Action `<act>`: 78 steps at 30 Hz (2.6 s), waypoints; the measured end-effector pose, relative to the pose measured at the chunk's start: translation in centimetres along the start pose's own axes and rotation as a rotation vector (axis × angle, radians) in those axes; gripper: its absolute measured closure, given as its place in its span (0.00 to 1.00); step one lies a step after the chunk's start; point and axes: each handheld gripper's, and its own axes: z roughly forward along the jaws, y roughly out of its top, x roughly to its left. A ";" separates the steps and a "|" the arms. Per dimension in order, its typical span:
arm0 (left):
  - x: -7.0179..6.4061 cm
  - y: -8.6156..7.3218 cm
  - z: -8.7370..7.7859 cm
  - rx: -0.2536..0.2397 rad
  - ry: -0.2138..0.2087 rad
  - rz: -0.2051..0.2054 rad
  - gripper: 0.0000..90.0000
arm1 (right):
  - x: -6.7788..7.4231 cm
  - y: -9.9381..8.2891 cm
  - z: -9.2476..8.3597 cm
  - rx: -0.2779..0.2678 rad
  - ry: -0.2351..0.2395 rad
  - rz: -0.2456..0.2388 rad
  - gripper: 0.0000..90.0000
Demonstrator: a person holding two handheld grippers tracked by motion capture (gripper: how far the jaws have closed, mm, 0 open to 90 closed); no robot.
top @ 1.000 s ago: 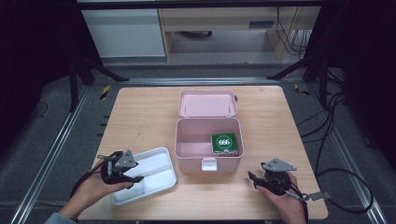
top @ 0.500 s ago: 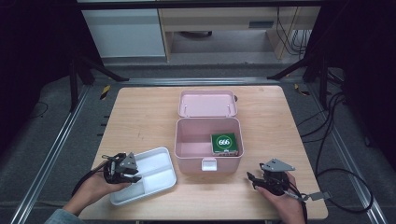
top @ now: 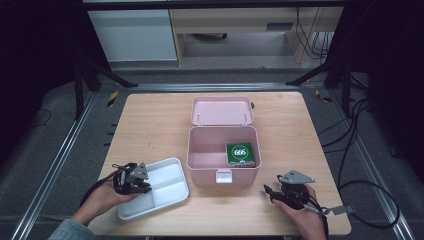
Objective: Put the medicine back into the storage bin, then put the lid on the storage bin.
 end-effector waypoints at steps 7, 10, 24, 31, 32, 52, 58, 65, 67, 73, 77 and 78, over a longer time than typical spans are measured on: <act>0.3 0.2 0.1 -0.018 -0.026 -0.004 0.99 | -0.1 0.0 -0.1 -0.003 -0.005 -0.002 0.41; 0.5 0.2 -0.6 -0.042 -0.002 0.001 0.99 | -0.2 0.0 -0.1 0.000 -0.005 -0.001 0.41; 2.3 1.7 -6.2 -0.163 0.086 -0.012 0.99 | -0.3 0.0 0.0 -0.003 -0.003 0.008 0.41; 3.2 3.4 -8.5 -0.185 0.107 0.012 0.99 | -0.3 0.0 -0.1 -0.005 -0.007 -0.001 0.41; 3.4 3.9 -9.3 -0.191 0.114 0.018 0.99 | -0.3 0.0 -0.1 -0.003 -0.007 0.001 0.41; 4.7 10.2 -13.9 -0.239 0.146 0.103 0.99 | -0.4 0.1 0.1 -0.005 0.001 0.019 0.42; 5.3 11.9 -14.2 -0.235 0.140 0.125 0.99 | -0.7 0.0 -0.1 -0.014 0.003 0.040 0.42; 6.1 14.8 -14.0 -0.232 0.127 0.159 0.99 | -1.1 0.1 -0.3 -0.033 0.018 0.074 0.42; 6.2 16.2 -13.7 -0.233 0.122 0.173 0.99 | -1.2 0.1 -0.2 -0.036 0.020 0.072 0.42; 5.8 18.9 -12.5 -0.225 0.096 0.204 0.99 | -1.0 0.2 -0.1 -0.030 0.021 0.065 0.42; 5.3 20.5 -11.4 -0.222 0.083 0.216 0.99 | -0.9 0.2 -0.1 -0.030 0.017 0.056 0.42; 5.1 20.9 -11.1 -0.222 0.078 0.221 0.99 | -0.9 0.2 -0.2 -0.030 0.014 0.055 0.42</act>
